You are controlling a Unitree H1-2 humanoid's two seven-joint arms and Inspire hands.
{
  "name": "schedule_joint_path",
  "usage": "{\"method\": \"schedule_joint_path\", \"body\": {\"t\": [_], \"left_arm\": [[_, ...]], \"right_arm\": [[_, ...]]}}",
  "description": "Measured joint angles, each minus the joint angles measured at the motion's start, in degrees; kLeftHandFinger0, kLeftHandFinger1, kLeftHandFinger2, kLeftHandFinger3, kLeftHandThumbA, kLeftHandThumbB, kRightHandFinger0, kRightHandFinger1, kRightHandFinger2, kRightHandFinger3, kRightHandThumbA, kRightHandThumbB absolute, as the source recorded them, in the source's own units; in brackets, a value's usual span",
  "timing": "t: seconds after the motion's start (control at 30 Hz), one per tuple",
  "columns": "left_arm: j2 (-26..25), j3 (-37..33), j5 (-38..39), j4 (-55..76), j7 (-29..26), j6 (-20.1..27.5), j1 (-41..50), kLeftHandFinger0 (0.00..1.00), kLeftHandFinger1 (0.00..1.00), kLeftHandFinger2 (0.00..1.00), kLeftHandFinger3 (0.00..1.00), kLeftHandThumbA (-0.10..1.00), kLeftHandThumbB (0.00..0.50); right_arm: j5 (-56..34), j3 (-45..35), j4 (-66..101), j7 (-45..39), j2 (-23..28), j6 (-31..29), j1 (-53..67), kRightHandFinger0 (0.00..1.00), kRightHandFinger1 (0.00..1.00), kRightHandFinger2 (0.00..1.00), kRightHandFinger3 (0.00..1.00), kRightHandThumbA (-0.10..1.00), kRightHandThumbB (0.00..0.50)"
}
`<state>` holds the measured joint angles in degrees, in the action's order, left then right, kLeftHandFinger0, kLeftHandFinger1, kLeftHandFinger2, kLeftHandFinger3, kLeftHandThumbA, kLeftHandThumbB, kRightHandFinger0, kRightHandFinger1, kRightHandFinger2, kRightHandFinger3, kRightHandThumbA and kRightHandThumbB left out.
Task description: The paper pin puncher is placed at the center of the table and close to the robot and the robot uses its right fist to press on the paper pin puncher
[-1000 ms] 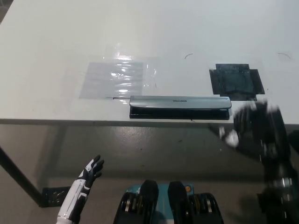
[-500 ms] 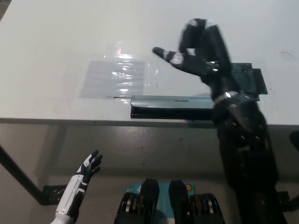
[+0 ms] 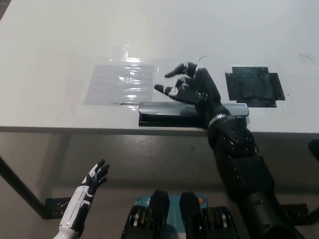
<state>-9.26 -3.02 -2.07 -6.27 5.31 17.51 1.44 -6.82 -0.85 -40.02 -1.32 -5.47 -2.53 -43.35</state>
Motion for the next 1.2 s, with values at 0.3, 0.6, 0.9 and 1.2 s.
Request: {"method": "schedule_joint_path", "body": {"t": [0.3, 0.6, 0.9, 1.2], "left_arm": [[-0.01, 0.00, 0.14, 0.01, 0.00, 0.00, 0.00, 1.00, 1.00, 1.00, 1.00, 1.00, 0.348], [-0.01, -0.03, -0.08, 0.01, 0.00, 0.00, 0.00, 1.00, 1.00, 1.00, 1.00, 1.00, 0.353], [0.00, -0.54, -0.20, 0.14, 0.00, 0.01, 2.54, 1.00, 1.00, 1.00, 1.00, 1.00, 0.347], [0.00, -0.84, -1.15, 0.14, -0.01, -0.02, 3.86, 1.00, 1.00, 1.00, 1.00, 1.00, 0.352]], "right_arm": [[0.43, -0.07, -3.19, -0.07, 0.16, -3.33, -0.35, 0.00, 0.23, 0.52, 0.40, 1.00, 0.210], [0.48, -0.16, -9.03, -0.08, 0.11, -6.85, -2.13, 0.10, 0.24, 0.45, 0.29, 1.00, 0.125], [1.17, 0.39, -16.94, -0.30, -0.07, -14.08, -2.76, 0.00, 0.13, 0.38, 0.25, 1.00, 0.213], [2.04, 1.33, -24.93, 0.01, 0.06, -20.29, -4.69, 0.00, 0.02, 0.30, 0.15, 1.00, 0.203]]}}
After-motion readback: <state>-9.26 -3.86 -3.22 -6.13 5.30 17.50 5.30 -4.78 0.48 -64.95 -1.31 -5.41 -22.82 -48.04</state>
